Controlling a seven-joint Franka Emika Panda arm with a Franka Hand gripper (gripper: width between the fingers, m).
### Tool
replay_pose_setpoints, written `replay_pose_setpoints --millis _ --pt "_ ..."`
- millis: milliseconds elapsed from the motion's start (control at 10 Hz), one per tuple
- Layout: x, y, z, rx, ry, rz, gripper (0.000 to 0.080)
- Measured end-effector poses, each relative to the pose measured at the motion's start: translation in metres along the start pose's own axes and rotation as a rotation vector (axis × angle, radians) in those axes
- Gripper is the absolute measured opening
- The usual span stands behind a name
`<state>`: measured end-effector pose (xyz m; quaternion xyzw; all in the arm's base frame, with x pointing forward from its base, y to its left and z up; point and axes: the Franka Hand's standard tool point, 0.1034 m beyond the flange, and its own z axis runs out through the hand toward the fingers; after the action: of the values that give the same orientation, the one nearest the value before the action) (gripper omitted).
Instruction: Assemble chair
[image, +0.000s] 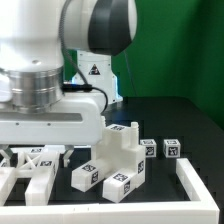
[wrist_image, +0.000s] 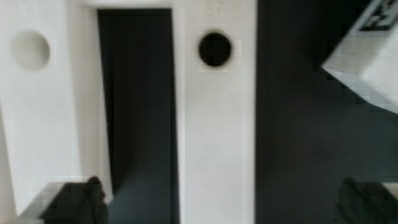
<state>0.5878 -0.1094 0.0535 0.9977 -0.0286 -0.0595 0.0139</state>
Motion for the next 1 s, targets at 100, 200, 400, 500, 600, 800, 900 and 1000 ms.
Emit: replay_pose_setpoints --millis 100,200,400,500,600,800,900,1000 --pt "-0.001 0.000 0.004 0.016 -0.014 0.014 0.0649" --pt "-0.003 0.002 0.008 0.042 -0.027 0.046 0.0649" --pt "-0.002 -0.004 0.010 0.041 -0.025 0.042 0.0649" --pt "-0.002 -0.003 0.010 0.041 -0.025 0.044 0.0649" --pt "-0.002 -0.003 0.010 0.041 -0.025 0.044 0.0649" --pt "0.003 0.001 0.012 0.026 0.001 -0.001 0.0649" --pt "0.002 0.004 0.016 0.024 -0.003 -0.006 0.0649" --pt "0.001 0.003 0.024 0.017 0.000 -0.007 0.0649"
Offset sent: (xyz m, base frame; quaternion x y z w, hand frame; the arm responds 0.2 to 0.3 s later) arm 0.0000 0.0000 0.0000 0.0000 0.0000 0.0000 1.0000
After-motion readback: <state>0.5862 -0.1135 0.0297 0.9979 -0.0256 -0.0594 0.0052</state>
